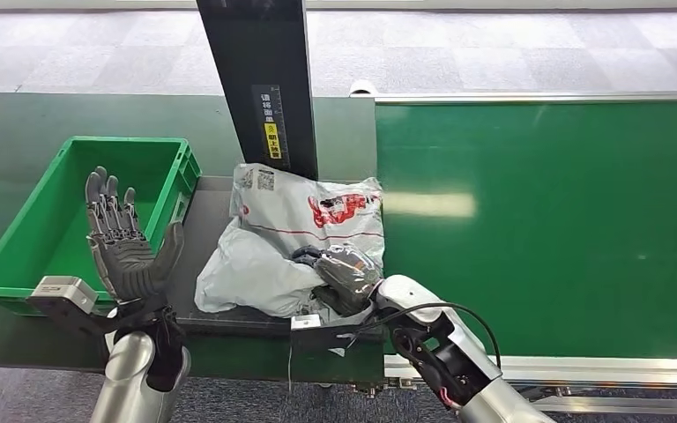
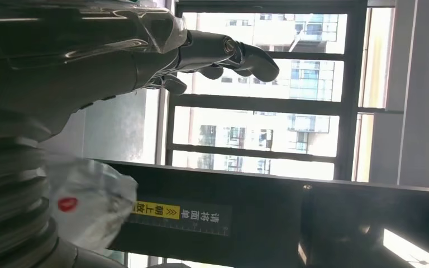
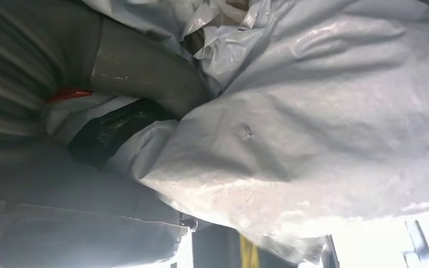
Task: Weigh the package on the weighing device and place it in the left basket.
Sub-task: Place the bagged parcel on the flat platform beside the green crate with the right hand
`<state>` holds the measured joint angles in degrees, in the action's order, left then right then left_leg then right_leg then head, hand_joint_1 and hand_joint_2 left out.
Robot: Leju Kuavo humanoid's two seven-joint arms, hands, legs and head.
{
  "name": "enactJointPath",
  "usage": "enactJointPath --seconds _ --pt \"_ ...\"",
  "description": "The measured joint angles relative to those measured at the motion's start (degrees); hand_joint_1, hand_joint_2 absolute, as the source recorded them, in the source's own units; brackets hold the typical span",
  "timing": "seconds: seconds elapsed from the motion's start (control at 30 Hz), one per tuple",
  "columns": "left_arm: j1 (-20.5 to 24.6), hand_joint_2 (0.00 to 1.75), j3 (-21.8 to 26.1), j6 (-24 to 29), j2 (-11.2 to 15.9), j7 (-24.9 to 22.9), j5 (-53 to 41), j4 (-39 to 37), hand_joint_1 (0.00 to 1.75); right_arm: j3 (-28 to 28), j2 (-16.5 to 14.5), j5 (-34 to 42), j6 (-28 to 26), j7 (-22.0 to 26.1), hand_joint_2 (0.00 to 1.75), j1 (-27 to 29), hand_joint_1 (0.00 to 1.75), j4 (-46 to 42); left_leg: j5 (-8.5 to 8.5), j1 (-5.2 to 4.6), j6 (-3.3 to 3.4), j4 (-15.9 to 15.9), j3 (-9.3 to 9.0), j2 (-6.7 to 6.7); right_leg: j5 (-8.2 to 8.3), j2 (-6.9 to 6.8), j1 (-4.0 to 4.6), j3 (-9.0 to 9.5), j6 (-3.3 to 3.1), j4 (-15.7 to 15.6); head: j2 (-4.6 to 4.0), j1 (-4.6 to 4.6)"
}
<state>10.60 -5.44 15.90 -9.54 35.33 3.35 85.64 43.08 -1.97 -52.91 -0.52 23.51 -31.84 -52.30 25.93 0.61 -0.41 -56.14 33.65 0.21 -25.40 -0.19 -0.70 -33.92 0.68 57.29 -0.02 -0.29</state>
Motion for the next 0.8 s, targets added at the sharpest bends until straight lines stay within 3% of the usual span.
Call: enactJointPath --seconds 0.2,0.47,0.5,0.6,0.63,0.8 --pt "-0.71 1.75 0.48 -0.2 -0.25 -0.18 -0.08 0.0 0.0 3.88 -2.53 0.73 1.49 -0.71 1.75 -4.56 1.75 10.77 0.01 -0.02 0.01 -0.01 0.0 0.01 0.0 0.01 -0.03 0.01 0.0 -0.01 0.01 0.02" --pt "-0.83 1.75 0.95 -0.66 -0.26 -0.45 -0.39 0.0 0.0 7.57 -3.6 -0.18 -0.76 0.89 1.75 -7.46 1.75 14.06 0.0 -0.01 0.0 -0.01 -0.06 0.02 0.01 0.01 -0.01 0.01 -0.01 -0.01 0.01 0.01" --pt "-0.82 1.75 0.96 -0.79 -0.26 -0.5 -0.44 -0.01 0.0 7.8 -3.61 0.02 -0.69 1.18 1.75 -7.56 1.67 14.17 0.0 -0.01 0.0 -0.01 -0.06 0.02 0.01 0.02 -0.01 0.01 -0.01 -0.01 0.01 0.01" --pt "-0.82 1.75 0.96 -1.54 -0.25 -0.63 -0.82 -0.02 0.0 8.23 -3.64 0.66 -0.95 2.08 1.75 -7.88 0.36 14.36 0.0 -0.01 0.0 -0.01 -0.05 0.03 0.01 0.02 -0.01 0.0 -0.01 0.0 0.01 0.01" --pt "-0.84 1.75 0.96 -1.77 -0.25 -0.64 -1.0 -0.02 0.0 8.41 -3.66 0.63 -1.57 2.02 1.75 -8.06 0.0 14.38 0.0 -0.01 0.0 -0.01 -0.05 0.03 0.01 0.02 -0.01 0.0 -0.01 0.0 0.01 0.01" --pt "-2.2 1.75 0.94 -2.97 -0.15 -0.63 -2.06 0.08 0.0 8.43 -3.8 2.46 -7.76 0.68 1.75 -9.25 0.0 14.55 0.01 -0.02 0.0 -0.01 -0.04 0.04 0.01 0.03 -0.02 0.0 -0.01 -0.01 0.02 0.01"
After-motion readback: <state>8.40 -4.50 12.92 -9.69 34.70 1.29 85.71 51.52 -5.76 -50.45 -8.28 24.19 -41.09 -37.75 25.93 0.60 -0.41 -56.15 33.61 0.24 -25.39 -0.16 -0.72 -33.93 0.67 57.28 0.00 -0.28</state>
